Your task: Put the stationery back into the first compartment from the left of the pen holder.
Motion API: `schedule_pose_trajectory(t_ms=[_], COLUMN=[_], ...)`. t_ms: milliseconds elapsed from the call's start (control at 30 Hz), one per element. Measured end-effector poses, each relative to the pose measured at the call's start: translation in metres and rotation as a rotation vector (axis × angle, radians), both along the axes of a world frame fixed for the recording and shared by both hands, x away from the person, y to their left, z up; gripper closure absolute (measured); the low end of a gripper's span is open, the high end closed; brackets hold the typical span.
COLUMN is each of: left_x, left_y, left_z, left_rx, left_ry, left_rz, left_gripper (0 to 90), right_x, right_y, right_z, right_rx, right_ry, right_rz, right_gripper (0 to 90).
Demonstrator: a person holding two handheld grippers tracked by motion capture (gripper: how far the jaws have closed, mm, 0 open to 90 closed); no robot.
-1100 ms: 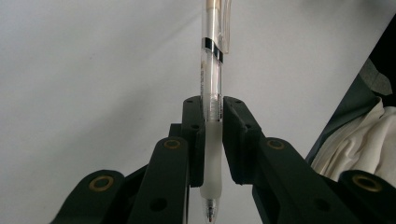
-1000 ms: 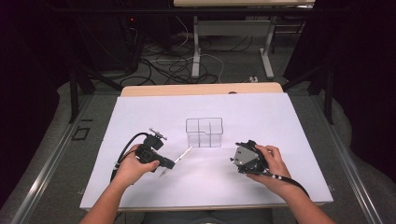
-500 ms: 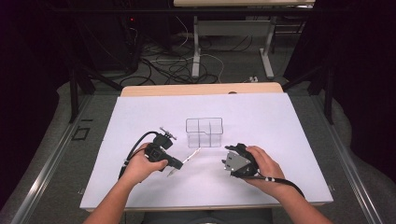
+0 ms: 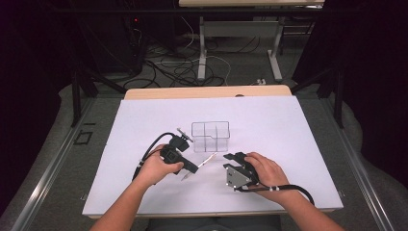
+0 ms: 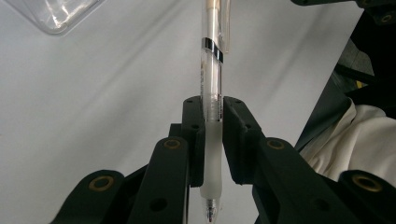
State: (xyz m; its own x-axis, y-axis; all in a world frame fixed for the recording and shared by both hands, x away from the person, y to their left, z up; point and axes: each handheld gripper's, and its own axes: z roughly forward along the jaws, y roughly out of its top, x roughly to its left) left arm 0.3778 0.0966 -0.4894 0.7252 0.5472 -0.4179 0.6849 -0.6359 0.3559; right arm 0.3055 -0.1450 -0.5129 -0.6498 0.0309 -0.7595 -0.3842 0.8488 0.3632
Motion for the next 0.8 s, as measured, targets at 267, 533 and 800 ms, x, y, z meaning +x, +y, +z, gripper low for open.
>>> schedule_pose_trajectory(t_ms=[267,533,800], left_x=[0.004,0.004,0.003], left_y=[-0.007,-0.015,-0.026], left_z=[0.003,0.006,0.008], left_rx=[0.011,0.018,0.011], left_ry=[0.016,0.026,0.032], left_rz=[-0.011,-0.026,-0.037], left_gripper=[79.7,79.7,79.7], right_x=[-0.002,-0.001,0.0], right_y=[0.016,0.026,0.04], right_z=[-0.001,-0.005,-0.006], right_rx=[-0.082,-0.156,-0.268], right_ry=[-0.057,-0.116,-0.162], right_rz=[0.059,0.098,0.133], right_gripper=[66.4,66.7,69.8])
